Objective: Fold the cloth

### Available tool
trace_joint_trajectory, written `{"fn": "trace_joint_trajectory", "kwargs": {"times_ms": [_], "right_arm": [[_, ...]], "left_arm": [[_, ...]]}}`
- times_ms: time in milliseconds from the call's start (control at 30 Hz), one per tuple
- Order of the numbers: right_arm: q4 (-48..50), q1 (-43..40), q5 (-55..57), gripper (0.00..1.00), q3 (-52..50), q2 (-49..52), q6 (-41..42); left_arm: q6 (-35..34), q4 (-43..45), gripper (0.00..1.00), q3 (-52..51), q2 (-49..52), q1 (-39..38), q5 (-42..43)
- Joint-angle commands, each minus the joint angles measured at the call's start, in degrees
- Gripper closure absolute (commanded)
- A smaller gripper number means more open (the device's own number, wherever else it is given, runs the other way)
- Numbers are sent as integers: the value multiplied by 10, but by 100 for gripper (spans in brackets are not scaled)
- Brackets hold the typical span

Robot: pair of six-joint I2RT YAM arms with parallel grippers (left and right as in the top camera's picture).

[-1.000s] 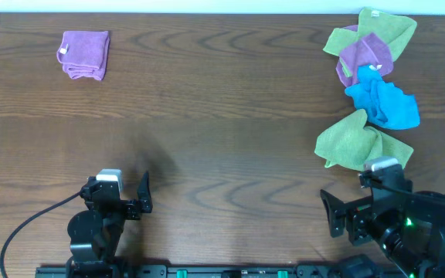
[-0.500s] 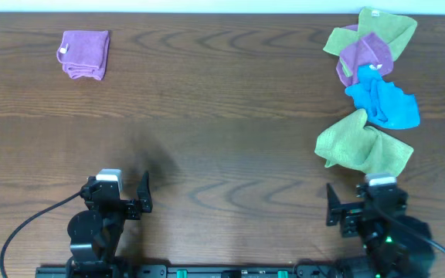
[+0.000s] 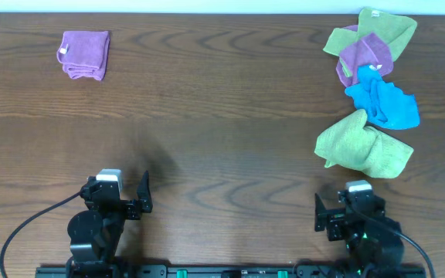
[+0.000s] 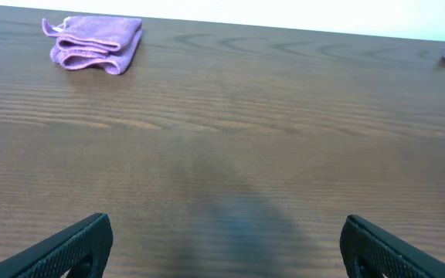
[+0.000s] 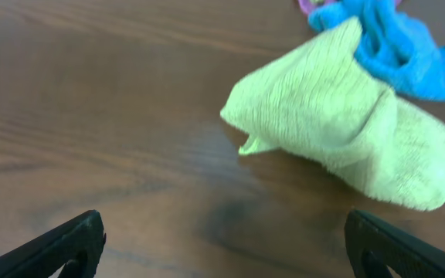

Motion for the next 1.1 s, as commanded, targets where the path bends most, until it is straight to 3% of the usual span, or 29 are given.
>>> {"fn": "trace_joint_trajectory", "kwargs": {"times_ms": [0,1067], "right_arm": [[0,-5,0,1,-15,-6,-7],[-7,-5,0,1,-49,-6,-7]], "left_arm": [[-2,-1,5,-12,-6,-1,-6],[-2,-1,5,-12,-6,-1,-6]]}}
